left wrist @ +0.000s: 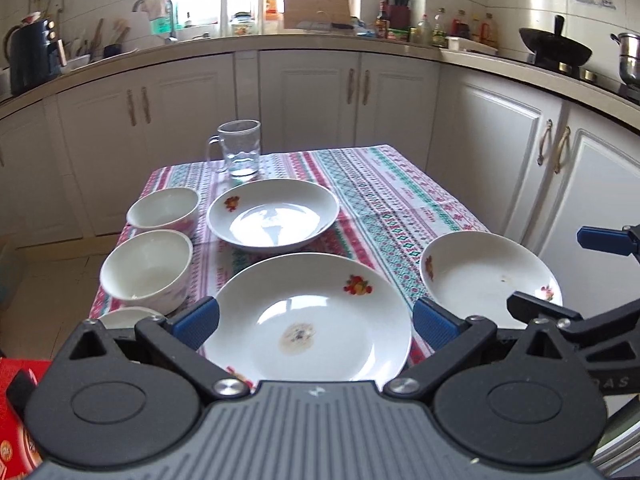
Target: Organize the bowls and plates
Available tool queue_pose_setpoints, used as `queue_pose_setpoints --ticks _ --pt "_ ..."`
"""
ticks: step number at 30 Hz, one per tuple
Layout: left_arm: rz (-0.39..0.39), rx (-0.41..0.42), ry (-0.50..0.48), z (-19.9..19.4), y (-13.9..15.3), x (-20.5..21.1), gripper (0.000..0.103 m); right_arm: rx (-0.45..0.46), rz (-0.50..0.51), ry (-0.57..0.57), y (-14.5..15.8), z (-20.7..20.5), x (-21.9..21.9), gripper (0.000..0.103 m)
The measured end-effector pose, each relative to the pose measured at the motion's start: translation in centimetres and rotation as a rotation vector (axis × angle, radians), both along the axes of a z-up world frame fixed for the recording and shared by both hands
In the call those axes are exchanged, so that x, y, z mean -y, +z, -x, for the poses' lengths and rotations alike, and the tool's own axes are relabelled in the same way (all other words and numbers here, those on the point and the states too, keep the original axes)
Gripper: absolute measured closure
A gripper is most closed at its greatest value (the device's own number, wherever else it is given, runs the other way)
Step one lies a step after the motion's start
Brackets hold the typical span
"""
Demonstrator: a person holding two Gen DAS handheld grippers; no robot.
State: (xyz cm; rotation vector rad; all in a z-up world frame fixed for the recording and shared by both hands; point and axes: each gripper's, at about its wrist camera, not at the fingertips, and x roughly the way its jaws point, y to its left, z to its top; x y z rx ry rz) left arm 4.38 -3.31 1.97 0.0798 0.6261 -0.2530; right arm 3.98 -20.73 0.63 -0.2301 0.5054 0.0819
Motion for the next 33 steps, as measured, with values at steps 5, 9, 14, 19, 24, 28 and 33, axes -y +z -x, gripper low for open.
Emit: queue_pose_setpoints --ticks 5,9,14,19,24,28,33 --pt "-0.038 -0.008 -0.061 -1.8 -0.4 1.7 0.001 -0.010 0.021 0.032 -1.1 0.1 2.6 0.000" --pt "-0.069 -0.007 -0.125 -3.0 -0.7 3.4 0.001 -0.049 -0.003 0.043 -2.7 0.2 4.8 0.000" --pt "-0.096 -0.028 -0.210 -4.8 -1.3 5.8 0.001 -0.120 -0.043 0.058 -5.5 0.1 7.0 0.000" --pt "-0.107 -0.064 -0.295 -6.5 -2.0 8.3 0.001 -0.187 -0.076 0.069 -7.7 -0.6 8.4 0.000" --pt "-0.143 -0.088 -0.372 -7.9 -2.9 10.6 0.002 -0.212 -0.093 0.078 -9.1 -1.5 9.3 0.000" --pt "-0.161 -0.123 -0.418 -9.6 -3.6 12.2 0.004 -0.214 -0.096 0.098 -9.5 -2.2 9.9 0.000" --pt "-0.170 -0.169 -0.466 -11.5 -4.5 13.8 0.017 -0.215 -0.110 0.144 -9.7 -3.0 10.5 0.000"
